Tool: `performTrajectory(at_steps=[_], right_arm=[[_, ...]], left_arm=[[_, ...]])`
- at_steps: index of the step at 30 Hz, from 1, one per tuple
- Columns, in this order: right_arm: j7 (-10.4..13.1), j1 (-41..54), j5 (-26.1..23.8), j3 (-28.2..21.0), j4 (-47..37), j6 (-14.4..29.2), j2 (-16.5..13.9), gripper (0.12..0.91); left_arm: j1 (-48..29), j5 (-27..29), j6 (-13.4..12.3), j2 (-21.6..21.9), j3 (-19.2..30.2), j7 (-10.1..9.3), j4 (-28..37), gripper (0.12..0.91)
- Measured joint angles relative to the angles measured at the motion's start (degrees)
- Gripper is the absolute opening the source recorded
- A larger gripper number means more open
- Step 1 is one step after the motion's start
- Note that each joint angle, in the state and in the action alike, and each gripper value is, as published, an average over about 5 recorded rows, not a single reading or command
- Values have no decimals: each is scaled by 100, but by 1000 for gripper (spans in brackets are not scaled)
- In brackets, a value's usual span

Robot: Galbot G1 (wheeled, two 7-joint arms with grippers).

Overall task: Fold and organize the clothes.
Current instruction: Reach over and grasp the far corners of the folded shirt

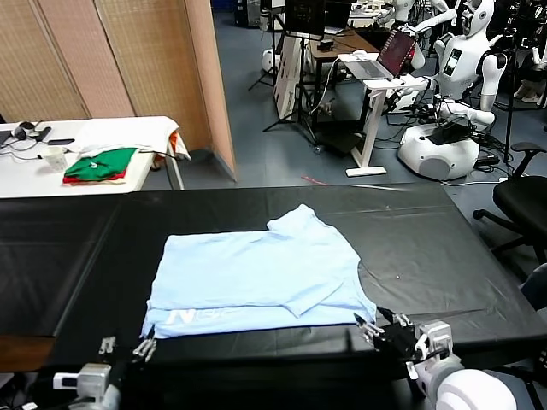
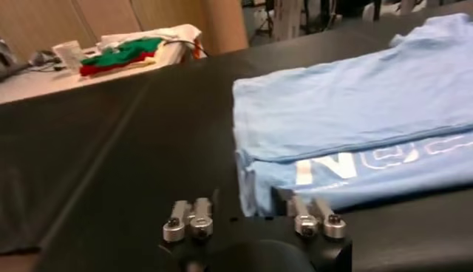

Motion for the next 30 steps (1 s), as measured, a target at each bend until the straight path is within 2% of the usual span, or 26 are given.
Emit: performTrajectory(at_steps=[5,11,17,21,30], right_arm=[[72,1233,-22,-634,-903,1,63,907],[18,2550,-93,-1392,-2135,1,192,907],[-110,3568,-263,-2023,-3271,1,362,907],[-267,4076,-256,-2324,-3881,1,465,907],[-575,4829,-195,-2816,-4949,1,694,907]], left_arm=[[-887,-997,308,245,173,-187,306,907],[-2036,-1755,528,612,484,-208,973,907],[-3064,-1937,687,900,943,-162,1950,907],[-3599,-1964,840,1014,1278,-39,2526,907],[-4346,-1990,966,1080,1824,123,3339,907]])
